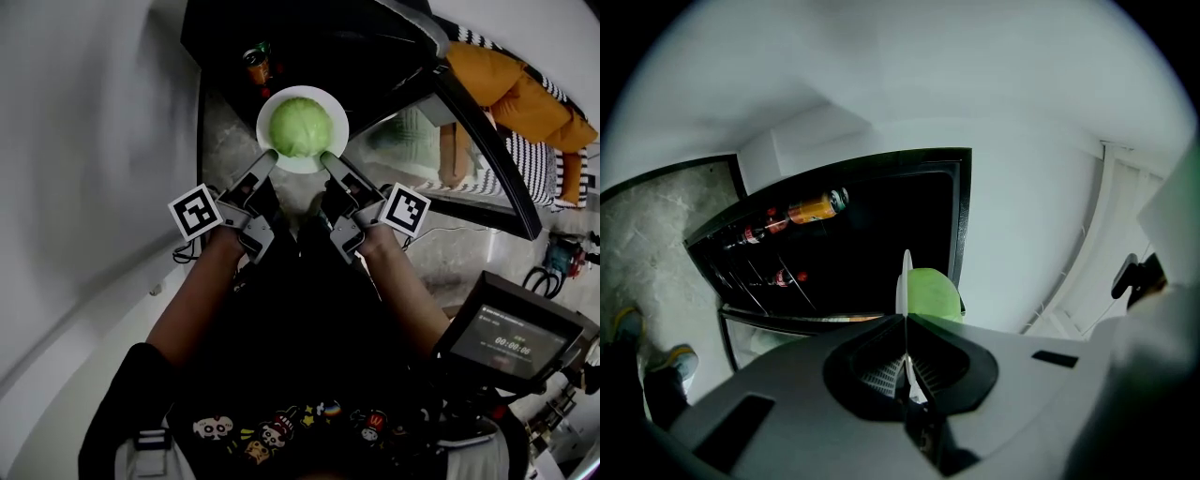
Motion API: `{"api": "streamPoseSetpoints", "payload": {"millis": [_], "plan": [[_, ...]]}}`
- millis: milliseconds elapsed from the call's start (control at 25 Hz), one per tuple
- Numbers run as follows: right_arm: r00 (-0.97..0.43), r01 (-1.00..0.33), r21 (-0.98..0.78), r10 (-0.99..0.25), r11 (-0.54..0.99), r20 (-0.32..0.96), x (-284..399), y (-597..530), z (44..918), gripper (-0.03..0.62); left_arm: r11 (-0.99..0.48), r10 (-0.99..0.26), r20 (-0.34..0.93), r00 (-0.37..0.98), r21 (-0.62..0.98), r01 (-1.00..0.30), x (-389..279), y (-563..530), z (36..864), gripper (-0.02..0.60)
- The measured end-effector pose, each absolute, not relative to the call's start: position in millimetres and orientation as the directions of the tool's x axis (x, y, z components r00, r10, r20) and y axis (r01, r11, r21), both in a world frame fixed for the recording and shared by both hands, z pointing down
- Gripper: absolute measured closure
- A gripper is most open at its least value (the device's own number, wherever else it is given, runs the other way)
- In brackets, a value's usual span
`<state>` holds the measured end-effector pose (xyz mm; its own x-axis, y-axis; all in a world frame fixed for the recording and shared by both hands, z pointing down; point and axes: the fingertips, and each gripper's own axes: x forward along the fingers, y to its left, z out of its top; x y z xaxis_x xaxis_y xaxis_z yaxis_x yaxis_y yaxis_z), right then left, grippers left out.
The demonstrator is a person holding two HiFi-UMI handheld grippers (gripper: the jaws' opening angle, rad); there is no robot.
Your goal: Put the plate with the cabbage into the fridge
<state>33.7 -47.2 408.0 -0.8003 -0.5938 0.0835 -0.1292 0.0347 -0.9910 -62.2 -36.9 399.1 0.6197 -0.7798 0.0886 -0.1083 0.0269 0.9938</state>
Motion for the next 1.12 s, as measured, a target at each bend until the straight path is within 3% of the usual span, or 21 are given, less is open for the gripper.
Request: {"api": "streamPoseSetpoints", "payload": {"millis": [320,600,1120], "plan": [[-0.799,-0.136,-0.989,-0.596,0.053,0.078,35.0,-49.3,411.8,0.574,-0.004,-0.796,0.030,0.605,0.999,-0.054,-56.4,-39.0,405.2,0.572],[-0.765,-0.170,-0.984,-0.637,0.058,0.095,37.6,-46.5,407.8,0.574,-0.003,-0.763,0.035,0.646,0.998,-0.059,-57.9,-39.6,404.3,0.572],[-0.781,-0.165,-0.985,-0.616,0.045,0.103,34.3,-46.5,411.5,0.574,0.024,-0.794,0.074,0.604,0.996,-0.089,-61.0,-36.2,405.2,0.572]]}}
